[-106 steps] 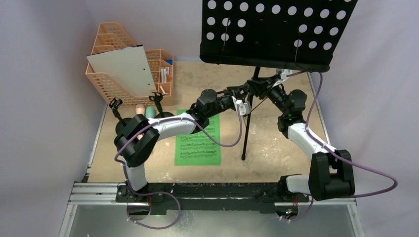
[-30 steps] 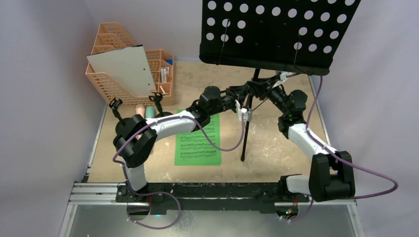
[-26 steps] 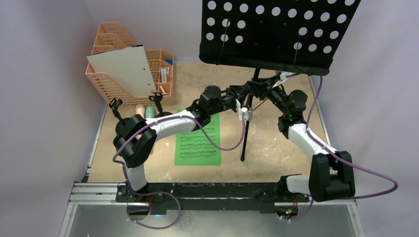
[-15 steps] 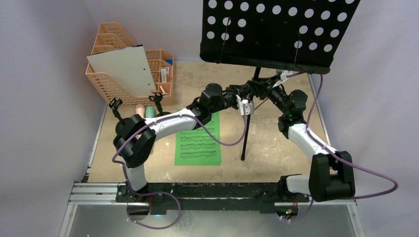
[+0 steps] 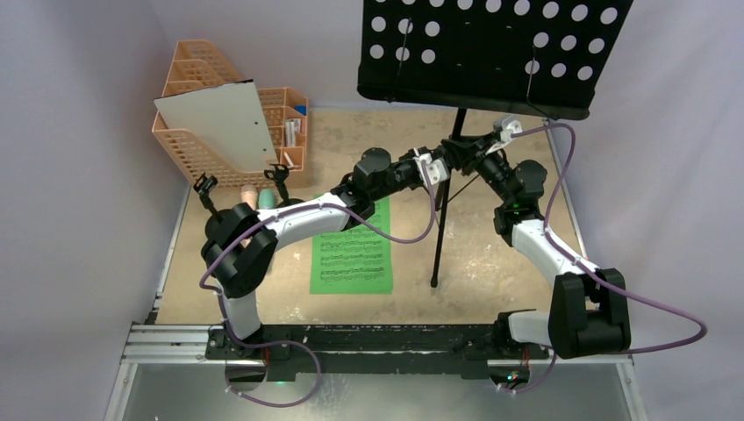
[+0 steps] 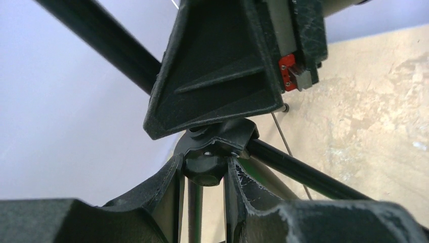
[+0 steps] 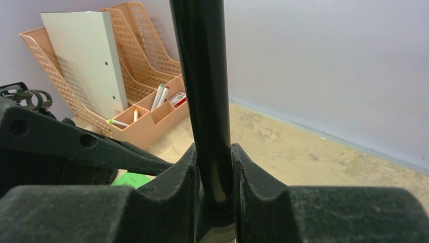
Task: Pack up the instrument practice props
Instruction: Unscrew the knob on the music stand.
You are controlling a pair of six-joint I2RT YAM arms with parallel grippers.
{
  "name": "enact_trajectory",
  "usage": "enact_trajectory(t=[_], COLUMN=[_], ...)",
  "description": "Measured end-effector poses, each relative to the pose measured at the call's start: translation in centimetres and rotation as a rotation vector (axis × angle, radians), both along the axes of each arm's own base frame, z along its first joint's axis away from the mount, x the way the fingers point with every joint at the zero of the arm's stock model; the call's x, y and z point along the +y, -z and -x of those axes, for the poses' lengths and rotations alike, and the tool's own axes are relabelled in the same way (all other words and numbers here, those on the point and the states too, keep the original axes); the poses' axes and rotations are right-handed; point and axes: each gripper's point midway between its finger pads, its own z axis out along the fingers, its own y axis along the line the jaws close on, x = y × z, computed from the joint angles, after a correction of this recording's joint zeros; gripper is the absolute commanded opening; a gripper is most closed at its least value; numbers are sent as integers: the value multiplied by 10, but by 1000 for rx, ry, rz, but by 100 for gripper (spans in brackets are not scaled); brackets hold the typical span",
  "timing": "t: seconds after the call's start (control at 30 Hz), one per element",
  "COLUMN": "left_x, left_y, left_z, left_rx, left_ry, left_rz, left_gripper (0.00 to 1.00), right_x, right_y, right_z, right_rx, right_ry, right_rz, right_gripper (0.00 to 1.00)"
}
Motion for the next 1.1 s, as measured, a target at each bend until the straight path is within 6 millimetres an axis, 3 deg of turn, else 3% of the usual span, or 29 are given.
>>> enact_trajectory(t=[0.2, 0.43, 0.6, 0.67, 0.77, 1.1], left_x=[3, 7, 7, 7, 8, 10], left_y=[1, 19, 22, 22, 23, 15], left_z=[-1, 4, 5, 6, 6, 12], left_rx=[179, 490, 595, 617, 624, 583], left_ry=[-23, -44, -47, -47, -46, -9], left_rz=[133, 313, 402, 422, 427, 427], left_gripper=[0, 0, 1, 18, 32, 52], right_x=[-1, 2, 4, 4, 4, 4], right_y=[-2, 8, 9, 9, 9, 8], right_z=[-1, 1, 0, 1, 1, 1], right_rx=[-5, -20, -55, -69, -74, -76], right_ry=[8, -1, -15, -14, -14, -14], right_rz=[-4, 15, 19, 17, 17, 17], right_gripper=[0, 0, 0, 0, 0, 0])
